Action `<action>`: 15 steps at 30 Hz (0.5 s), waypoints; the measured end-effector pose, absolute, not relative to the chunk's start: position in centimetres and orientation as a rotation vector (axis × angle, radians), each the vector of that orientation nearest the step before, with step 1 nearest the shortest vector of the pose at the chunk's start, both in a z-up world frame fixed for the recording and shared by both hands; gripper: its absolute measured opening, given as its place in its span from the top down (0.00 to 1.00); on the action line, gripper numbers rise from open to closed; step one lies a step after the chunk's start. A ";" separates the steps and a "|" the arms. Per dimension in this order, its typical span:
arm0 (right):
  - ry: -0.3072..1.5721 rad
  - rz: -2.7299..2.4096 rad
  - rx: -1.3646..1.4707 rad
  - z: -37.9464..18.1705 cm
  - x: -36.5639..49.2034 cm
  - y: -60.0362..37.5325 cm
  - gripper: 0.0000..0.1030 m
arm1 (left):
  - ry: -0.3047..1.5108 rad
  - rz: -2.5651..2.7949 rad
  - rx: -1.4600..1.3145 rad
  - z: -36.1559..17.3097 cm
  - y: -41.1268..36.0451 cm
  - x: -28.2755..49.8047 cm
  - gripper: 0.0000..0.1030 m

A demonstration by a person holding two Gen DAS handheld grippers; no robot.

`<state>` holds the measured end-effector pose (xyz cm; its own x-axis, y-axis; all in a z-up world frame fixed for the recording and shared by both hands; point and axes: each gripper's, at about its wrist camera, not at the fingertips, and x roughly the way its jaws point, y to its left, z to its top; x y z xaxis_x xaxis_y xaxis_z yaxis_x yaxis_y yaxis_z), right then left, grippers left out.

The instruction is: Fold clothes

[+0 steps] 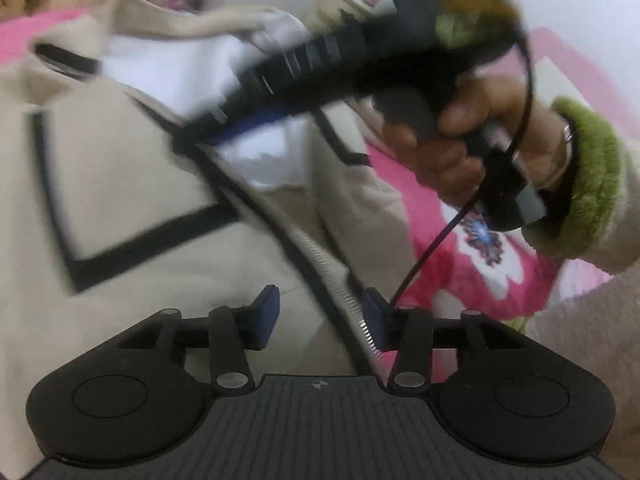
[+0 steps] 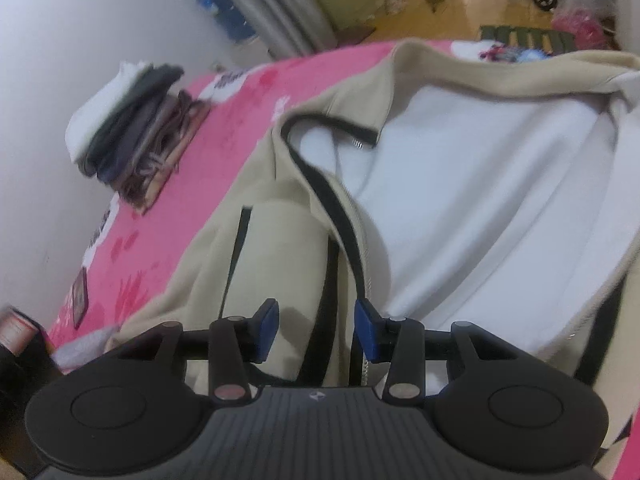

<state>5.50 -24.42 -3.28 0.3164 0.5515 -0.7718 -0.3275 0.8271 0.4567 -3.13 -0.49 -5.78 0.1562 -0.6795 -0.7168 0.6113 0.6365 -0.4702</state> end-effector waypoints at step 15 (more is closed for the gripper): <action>1.181 0.557 0.165 -5.0 3.5 -24.9 0.52 | 1.260 -0.267 -0.063 -2.7 14.9 -4.6 0.40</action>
